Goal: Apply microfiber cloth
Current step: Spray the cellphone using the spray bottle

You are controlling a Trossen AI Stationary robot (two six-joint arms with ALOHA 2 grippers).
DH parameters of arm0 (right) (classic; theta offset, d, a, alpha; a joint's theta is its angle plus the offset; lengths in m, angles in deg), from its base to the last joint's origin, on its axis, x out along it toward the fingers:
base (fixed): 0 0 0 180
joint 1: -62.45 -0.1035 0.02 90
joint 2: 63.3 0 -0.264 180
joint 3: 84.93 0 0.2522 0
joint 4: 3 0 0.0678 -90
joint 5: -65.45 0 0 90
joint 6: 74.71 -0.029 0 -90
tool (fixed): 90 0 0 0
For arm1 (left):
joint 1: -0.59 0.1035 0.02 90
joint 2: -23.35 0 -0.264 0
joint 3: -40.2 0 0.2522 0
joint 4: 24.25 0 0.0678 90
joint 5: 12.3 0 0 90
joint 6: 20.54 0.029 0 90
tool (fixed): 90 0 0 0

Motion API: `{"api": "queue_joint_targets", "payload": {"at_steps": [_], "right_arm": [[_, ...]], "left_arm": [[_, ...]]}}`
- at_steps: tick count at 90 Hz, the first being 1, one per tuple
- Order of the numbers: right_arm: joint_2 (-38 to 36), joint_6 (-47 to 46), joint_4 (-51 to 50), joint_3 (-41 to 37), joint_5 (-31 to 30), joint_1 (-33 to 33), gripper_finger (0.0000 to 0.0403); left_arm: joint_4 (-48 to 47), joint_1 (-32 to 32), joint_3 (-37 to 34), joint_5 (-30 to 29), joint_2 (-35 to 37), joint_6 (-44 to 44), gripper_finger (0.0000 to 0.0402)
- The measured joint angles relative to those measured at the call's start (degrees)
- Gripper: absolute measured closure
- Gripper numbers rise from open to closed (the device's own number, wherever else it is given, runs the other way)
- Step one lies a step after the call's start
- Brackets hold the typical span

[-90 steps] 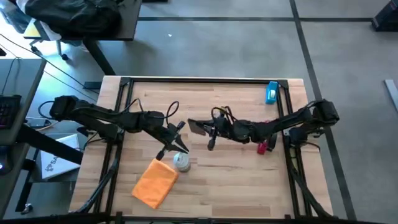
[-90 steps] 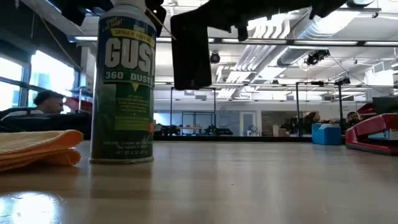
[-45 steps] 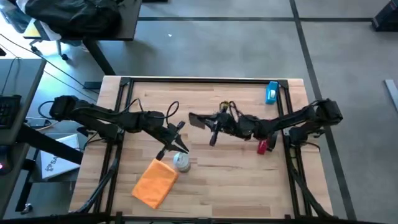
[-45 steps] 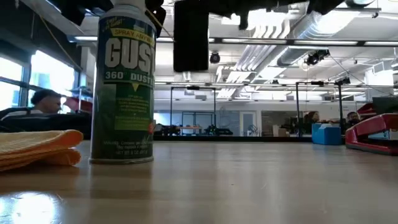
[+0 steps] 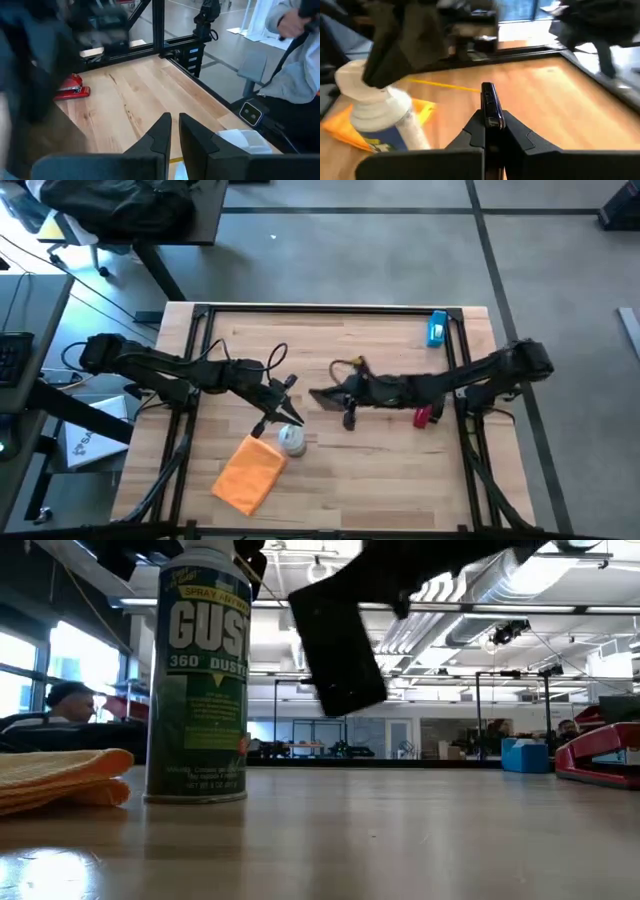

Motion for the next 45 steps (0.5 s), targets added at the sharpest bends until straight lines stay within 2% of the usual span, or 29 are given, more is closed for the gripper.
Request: {"api": "queue_joint_targets", "payload": {"at_steps": [15,23,45], "right_arm": [[2.2,1.5,5.9,1.2,-3.5,2.7,0.0402],[0.6,4.2,5.9,2.9,-5.5,4.3,0.0402],[-4.9,14.5,6.2,7.8,-5.5,5.1,0.0402]], "left_arm": [[-0.1,-0.7,0.0,-0.3,0.0,-0.2,0.0383],[-0.3,-1.0,0.0,-0.4,0.0,0.0,0.0383],[-0.3,-1.0,0.0,-0.3,0.0,1.4,0.0383]]}}
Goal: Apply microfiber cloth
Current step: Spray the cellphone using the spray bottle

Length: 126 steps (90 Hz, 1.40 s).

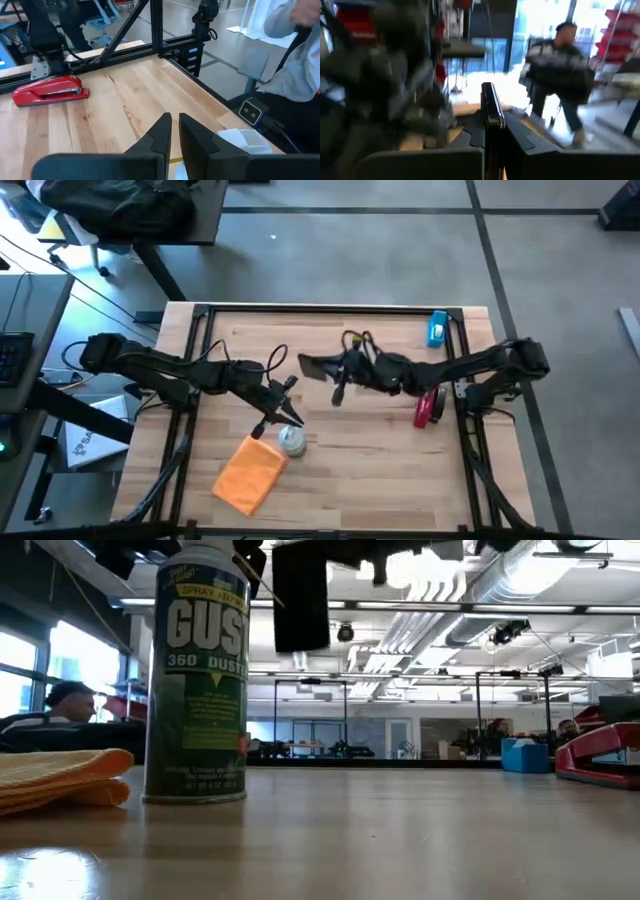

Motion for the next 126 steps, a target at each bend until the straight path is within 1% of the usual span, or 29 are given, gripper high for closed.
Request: {"api": "queue_joint_targets", "payload": {"at_steps": [15,27,43,59,76,87,101,110,116,126], "right_arm": [[-1.5,2.5,0.4,1.3,-0.2,-0.4,0.0402],[-0.6,-0.4,-1.5,0.6,-0.2,-0.4,0.0402],[5.1,-7.2,-4.1,-1.9,-0.7,-0.4,0.0402],[11.4,-14.1,-6.9,-2.1,1.0,-0.4,0.0402],[13.6,-17.0,-9.1,-2.1,3.2,-0.4,0.0402],[13.0,-16.6,-9.4,-2.1,3.1,-0.4,0.0402],[11.0,-14.0,-9.6,-1.5,2.7,-0.4,0.0402],[8.9,-11.7,-10.2,-1.4,2.4,-0.4,0.0402],[6.8,-10.1,-10.5,-1.4,1.4,-0.4,0.0402],[2.6,-7.0,-13.6,-1.3,-1.1,-0.5,0.0402]], "left_arm": [[0.0,0.0,0.0,0.0,0.0,0.0,0.0383],[0.3,0.0,0.0,0.0,0.0,0.0,0.0383],[0.8,0.0,-0.1,0.2,-0.1,0.1,0.0383],[0.9,0.0,-0.1,0.2,-0.1,0.0,0.0383],[1.3,0.0,-0.1,0.2,0.0,0.1,0.0383],[1.4,0.0,0.0,-0.5,1.1,0.0,0.0382],[-0.4,0.0,2.9,-4.6,5.2,0.0,0.0382],[-4.6,0.2,5.0,-7.3,8.5,-0.4,0.0382],[-7.1,0.2,5.9,-7.5,10.9,-1.0,0.0382],[-6.8,-1.6,5.8,-6.1,14.2,-4.8,0.0382]]}}
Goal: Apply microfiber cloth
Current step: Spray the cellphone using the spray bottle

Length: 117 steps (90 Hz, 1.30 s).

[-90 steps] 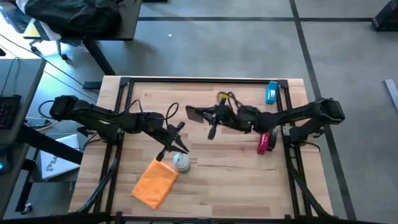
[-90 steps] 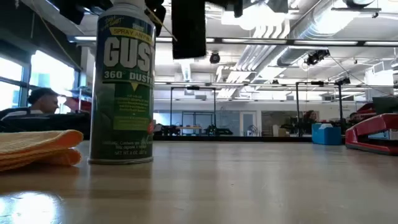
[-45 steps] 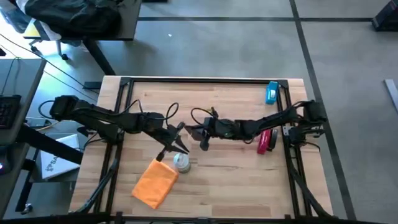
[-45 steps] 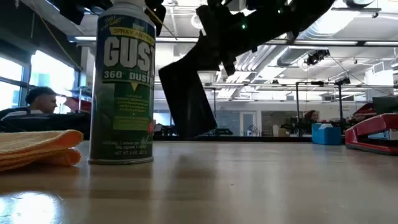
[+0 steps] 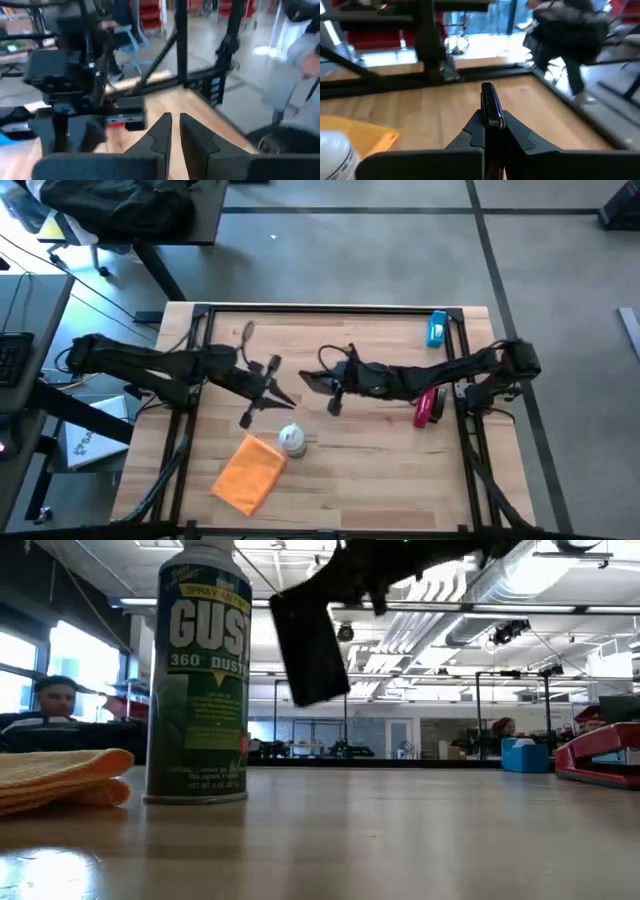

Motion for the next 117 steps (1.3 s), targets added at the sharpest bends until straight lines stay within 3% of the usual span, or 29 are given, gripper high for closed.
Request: {"api": "queue_joint_targets", "payload": {"at_steps": [14,26,40,50,64,77,99,117], "right_arm": [[-6.3,4.2,-8.8,0.0,-1.5,-1.2,0.0402],[-9.8,7.9,-17.3,0.0,-1.5,-3.6,0.0402],[-9.5,15.9,-24.5,0.0,-3.7,-9.6,0.0402],[-6.8,20.4,-24.6,0.0,-7.3,-14.4,0.0402],[-0.5,23.1,-23.8,0.0,-13.2,-19.2,0.0402],[5.8,26.6,-23.6,0.7,-13.9,-22.7,0.0402],[15.8,36.4,-25.3,9.7,-13.6,-26.2,0.0402],[17.5,33.4,-31.4,13.0,-14.3,-25.3,0.0402]], "left_arm": [[-5.7,-6.0,-2.1,-1.6,1.9,-4.0,0.0394],[-15.9,-12.2,-2.1,-7.3,1.5,-11.1,0.04],[-20.3,-19.5,-2.2,-18.3,-1.2,-21.0,0.0401],[-22.3,-22.7,-2.2,-22.0,-4.7,-24.9,0.0401],[-20.8,-24.8,-2.2,-17.7,-9.1,-25.0,0.0401],[-17.5,-25.6,-2.0,-17.2,-11.9,-26.9,0.0401],[-13.0,-25.9,-2.1,-24.2,-18.8,-29.9,0.0401],[-4.2,-26.9,-2.1,-27.9,-24.6,-28.8,0.0402]]}}
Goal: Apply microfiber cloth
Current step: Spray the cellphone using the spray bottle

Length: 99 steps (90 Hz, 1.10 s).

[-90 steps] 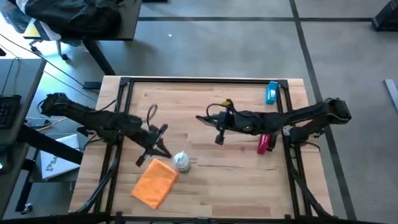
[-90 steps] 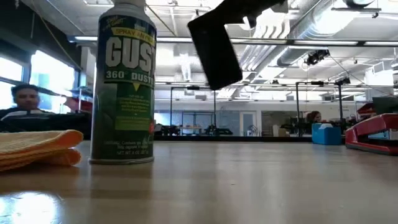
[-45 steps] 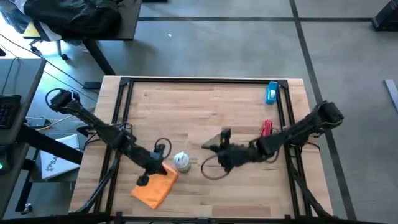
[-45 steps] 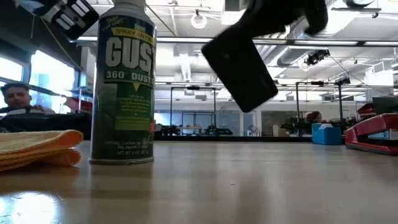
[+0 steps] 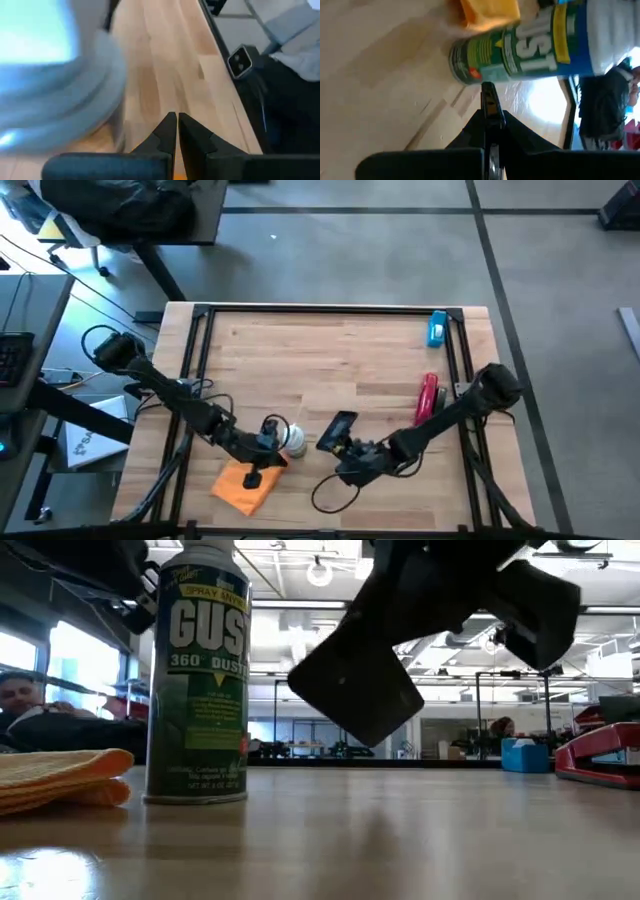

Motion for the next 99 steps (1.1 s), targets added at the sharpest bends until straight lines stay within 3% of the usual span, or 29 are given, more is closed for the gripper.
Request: {"api": "queue_joint_targets", "payload": {"at_steps": [13,32,45,59,88,99], "right_arm": [[0.0,-1.4,-0.4,0.0,-3.8,-0.1,0.0402],[0.0,-5.8,-0.9,0.0,-7.8,-0.6,0.0402],[0.0,-8.5,-0.5,0.0,-11.8,-0.6,0.0402],[-0.2,-8.5,1.0,0.0,-19.2,-0.6,0.0402],[-2.5,-17.1,-8.0,0.0,-24.7,-0.6,0.0402],[-3.2,-21.1,-10.4,0.0,-24.9,-0.6,0.0402]], "left_arm": [[6.3,-0.8,-1.6,-5.7,-2.9,-1.6,0.0401],[28.5,-1.0,-12.6,-10.8,-3.6,-4.1,0.0401],[37.9,0.0,-18.0,-14.9,-3.7,0.5,0.0401],[42.4,2.7,-19.2,-14.2,-5.8,3.6,0.0401],[58.8,13.2,-19.2,-11.4,-16.5,11.3,0.0401],[63.5,19.9,-19.2,-4.5,-19.8,13.1,0.0401]]}}
